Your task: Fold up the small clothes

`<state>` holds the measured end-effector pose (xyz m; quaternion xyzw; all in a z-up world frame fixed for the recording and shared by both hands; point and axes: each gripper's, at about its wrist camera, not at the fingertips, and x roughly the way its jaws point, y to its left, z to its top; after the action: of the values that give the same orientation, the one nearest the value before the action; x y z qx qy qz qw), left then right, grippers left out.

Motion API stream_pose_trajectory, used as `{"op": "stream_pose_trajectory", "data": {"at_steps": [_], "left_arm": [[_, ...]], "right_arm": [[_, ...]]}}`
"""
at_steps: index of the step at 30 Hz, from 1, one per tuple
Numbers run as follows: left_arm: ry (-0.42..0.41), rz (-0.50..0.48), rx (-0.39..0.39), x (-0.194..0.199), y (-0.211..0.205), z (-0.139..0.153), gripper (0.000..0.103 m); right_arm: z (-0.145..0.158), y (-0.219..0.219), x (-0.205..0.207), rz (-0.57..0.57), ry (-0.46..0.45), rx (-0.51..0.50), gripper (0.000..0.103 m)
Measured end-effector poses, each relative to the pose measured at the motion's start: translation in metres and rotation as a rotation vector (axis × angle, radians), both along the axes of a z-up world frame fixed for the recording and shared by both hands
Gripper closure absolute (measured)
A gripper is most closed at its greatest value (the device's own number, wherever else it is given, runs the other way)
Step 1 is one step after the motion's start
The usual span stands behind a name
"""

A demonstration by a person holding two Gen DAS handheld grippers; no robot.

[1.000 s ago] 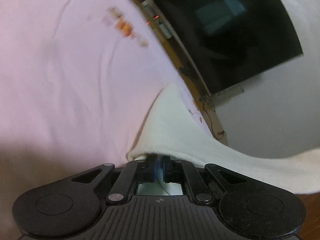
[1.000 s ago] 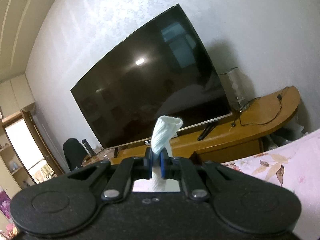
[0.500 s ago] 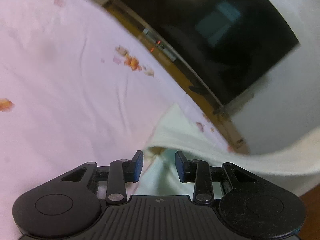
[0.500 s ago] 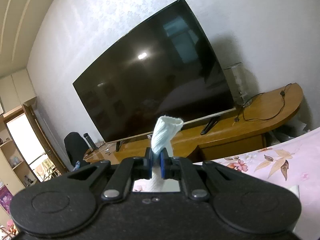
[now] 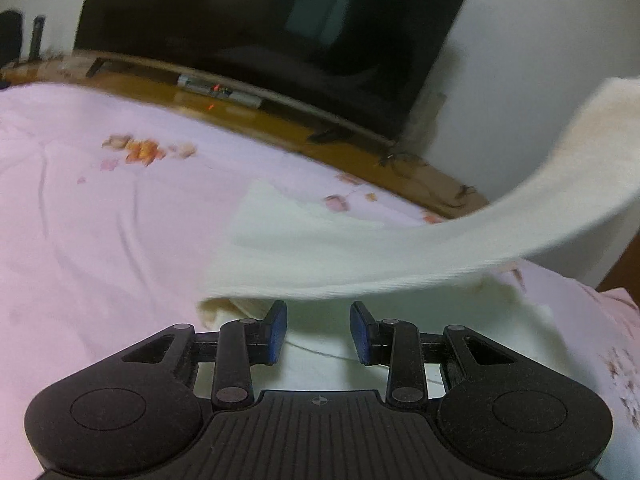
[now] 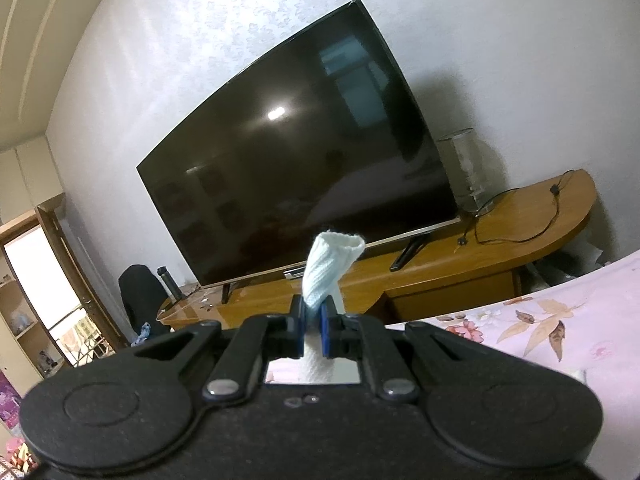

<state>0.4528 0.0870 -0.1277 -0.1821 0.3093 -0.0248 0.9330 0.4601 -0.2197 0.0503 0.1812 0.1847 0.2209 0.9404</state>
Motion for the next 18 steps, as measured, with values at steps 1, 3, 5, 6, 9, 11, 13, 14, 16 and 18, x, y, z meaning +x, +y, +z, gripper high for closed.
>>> {"op": "stream_pose_trajectory", "data": {"at_steps": [1, 3, 5, 6, 9, 11, 13, 14, 16, 18], "left_arm": [[0.004, -0.003, 0.001, 0.001, -0.001, -0.002, 0.069], [-0.007, 0.001, 0.02, 0.001, 0.0, 0.0, 0.069], [0.0, 0.002, 0.013, 0.002, 0.0, -0.001, 0.069], [0.0, 0.001, 0.019, 0.002, 0.0, -0.002, 0.069], [0.004, 0.0, 0.023, 0.002, -0.001, -0.004, 0.069], [0.008, 0.005, 0.012, 0.004, 0.001, -0.006, 0.069], [0.01, 0.003, 0.003, 0.006, 0.004, -0.007, 0.069], [0.011, -0.001, 0.004, 0.007, 0.004, -0.008, 0.069], [0.014, -0.003, -0.001, 0.007, 0.005, -0.009, 0.069], [0.016, -0.002, -0.013, 0.006, 0.006, -0.01, 0.069]], "right_arm": [[0.0, -0.002, -0.001, -0.005, 0.0, -0.001, 0.094], [-0.002, -0.007, -0.003, -0.016, 0.005, 0.003, 0.094], [-0.004, -0.011, -0.004, -0.024, 0.012, 0.002, 0.094], [-0.005, -0.013, -0.004, -0.028, 0.015, 0.002, 0.094], [-0.008, -0.016, -0.002, -0.039, 0.023, 0.006, 0.094], [-0.009, -0.019, -0.002, -0.053, 0.021, 0.0, 0.094], [-0.012, -0.027, -0.002, -0.073, 0.03, -0.006, 0.094], [-0.015, -0.031, -0.002, -0.083, 0.038, -0.006, 0.094], [-0.024, -0.041, -0.002, -0.117, 0.057, -0.03, 0.094], [-0.042, -0.051, 0.0, -0.142, 0.102, -0.037, 0.094]]}}
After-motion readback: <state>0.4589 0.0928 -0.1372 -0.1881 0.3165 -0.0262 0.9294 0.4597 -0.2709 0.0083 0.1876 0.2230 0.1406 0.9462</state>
